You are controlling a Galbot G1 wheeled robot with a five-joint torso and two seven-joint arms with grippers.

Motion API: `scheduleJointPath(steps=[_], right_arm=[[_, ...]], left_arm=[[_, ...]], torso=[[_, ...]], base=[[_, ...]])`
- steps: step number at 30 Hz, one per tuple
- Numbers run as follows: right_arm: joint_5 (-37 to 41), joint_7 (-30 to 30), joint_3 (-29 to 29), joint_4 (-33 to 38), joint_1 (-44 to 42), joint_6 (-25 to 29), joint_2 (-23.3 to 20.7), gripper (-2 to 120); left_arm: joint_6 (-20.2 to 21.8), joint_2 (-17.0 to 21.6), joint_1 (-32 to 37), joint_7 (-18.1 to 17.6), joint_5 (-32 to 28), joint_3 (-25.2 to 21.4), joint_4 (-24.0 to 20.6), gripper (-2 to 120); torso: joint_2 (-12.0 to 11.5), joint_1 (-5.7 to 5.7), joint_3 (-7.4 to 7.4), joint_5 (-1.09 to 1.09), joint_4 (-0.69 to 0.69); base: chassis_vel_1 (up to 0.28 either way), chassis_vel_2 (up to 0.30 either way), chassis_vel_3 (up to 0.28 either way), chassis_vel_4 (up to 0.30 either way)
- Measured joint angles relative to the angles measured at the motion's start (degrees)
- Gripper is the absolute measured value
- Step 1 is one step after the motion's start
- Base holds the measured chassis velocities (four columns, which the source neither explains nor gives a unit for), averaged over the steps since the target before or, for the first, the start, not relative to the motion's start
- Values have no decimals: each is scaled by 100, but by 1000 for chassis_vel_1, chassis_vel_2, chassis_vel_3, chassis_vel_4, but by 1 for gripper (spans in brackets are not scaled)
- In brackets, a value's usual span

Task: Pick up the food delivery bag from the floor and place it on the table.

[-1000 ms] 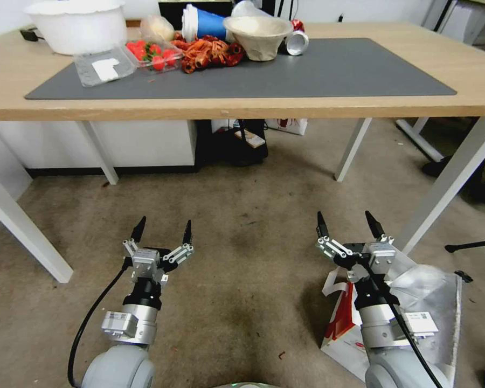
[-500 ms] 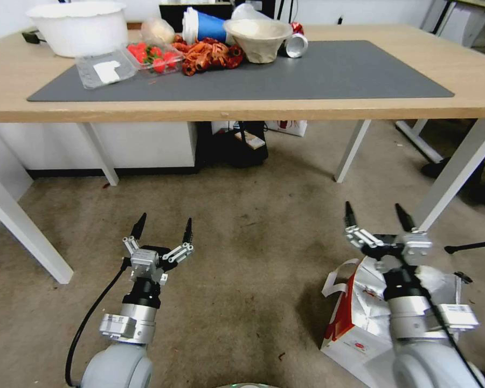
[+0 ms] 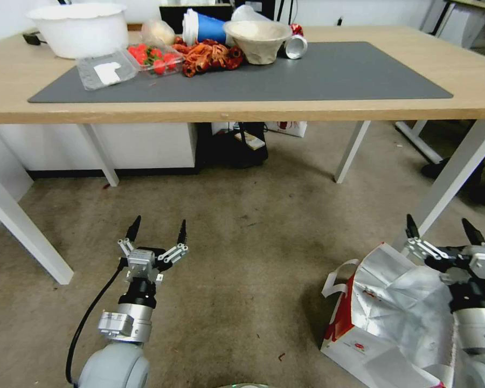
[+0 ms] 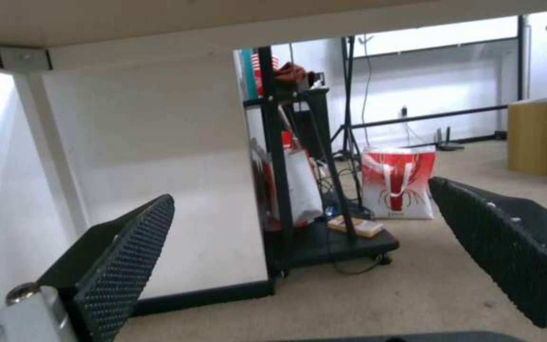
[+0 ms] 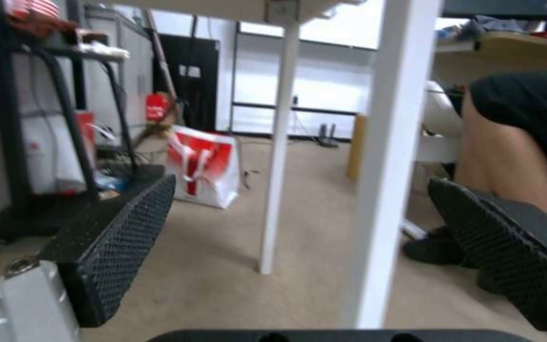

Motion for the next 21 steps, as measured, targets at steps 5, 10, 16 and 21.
scheduleJointPath(steps=[5, 10, 16, 21], right_arm=[[34, -9, 219, -333, 69, 24, -45, 100], [20, 2, 359, -561, 69, 69, -43, 100], [-18, 6, 502, -966, 71, 202, 34, 100], [-47, 32, 516, -1141, 90, 244, 74, 100]], left_arm=[[13, -52, 1, -33, -9, -2, 55, 100], [9, -53, -3, -43, -21, 1, 143, 100], [-49, -37, -20, -62, -36, 9, 312, 100], [-52, -12, -68, -69, -41, 23, 361, 100]], torso=[[3, 1, 0, 1, 0], [5, 1, 0, 1, 0], [7, 1, 0, 1, 0], [8, 1, 0, 1, 0]], base=[[0, 0, 0, 0], [0, 0, 0, 0], [0, 0, 0, 0], [0, 0, 0, 0]])
